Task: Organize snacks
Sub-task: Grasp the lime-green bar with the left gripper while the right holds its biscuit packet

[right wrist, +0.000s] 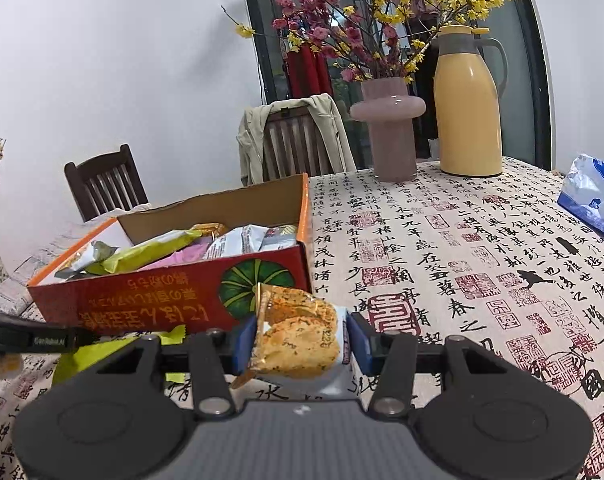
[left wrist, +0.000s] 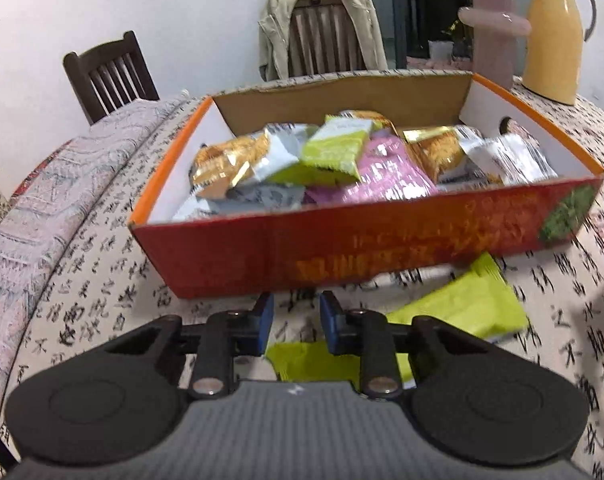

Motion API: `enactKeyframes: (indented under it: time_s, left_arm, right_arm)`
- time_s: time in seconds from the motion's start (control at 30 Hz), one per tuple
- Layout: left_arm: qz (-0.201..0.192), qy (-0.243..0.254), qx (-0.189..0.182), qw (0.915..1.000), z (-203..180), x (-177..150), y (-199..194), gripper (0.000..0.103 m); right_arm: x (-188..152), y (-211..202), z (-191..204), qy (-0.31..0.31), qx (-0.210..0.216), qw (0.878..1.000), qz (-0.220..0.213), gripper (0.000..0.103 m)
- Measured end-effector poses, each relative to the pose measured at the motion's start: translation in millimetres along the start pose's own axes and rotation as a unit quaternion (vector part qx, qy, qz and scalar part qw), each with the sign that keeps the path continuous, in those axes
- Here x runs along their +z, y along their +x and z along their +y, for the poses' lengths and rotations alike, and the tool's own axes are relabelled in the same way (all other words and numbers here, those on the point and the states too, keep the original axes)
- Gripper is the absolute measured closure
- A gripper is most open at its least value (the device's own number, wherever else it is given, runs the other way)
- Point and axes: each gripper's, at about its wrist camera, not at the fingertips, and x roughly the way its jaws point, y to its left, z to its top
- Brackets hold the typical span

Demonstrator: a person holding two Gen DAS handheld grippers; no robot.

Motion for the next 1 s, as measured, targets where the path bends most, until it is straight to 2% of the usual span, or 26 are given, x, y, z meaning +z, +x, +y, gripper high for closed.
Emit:
enactKeyframes:
  time_s: [0.33, 0.47, 0.57, 0.6, 0.77, 0.9, 1.0]
  left_arm:
    - [0.01, 0.054, -0.065, 0.9964, -23, -28, -33, 0.075]
    - [-0.001, 0.039, -0.083, 0.9958, -25, -26, -43, 0.073]
    - [-0.01, 0.018, -0.098, 0.9949, -25, -21, -49, 0.063]
    - [-0.012, 0.016, -0.104, 0.9944, -26, -20, -50, 0.057]
    - [-0.009, 0.025, -0.117, 0.9927, -40, -19, -53, 0.054]
    - [-0.007, 0.029, -0.12, 0.9923, -49, -21, -52, 0.042]
    - [0.0, 0.033, -0.122, 0.992, -55, -23, -48, 0.04]
  right_arm:
    - [0, -1, 0, -0.001, 0.0, 1.0, -0.002, 0.055]
    - [0, -2, 0, -0.002, 0.0, 1.0, -0.002, 0.055]
    - [0, -2, 2, -0.005, 0.0, 1.0, -0.001, 0.055]
    - [0, -3, 2, -0.007, 0.001, 1.0, 0.001, 0.054]
    - [1, -12, 3, -0.021, 0.004, 1.0, 0.006, 0.054]
    - [-1, -21, 1, -0.025, 0.0, 1.0, 0.003, 0.055]
    - [-3, -25, -3, -0.021, -0.003, 1.0, 0.004, 0.054]
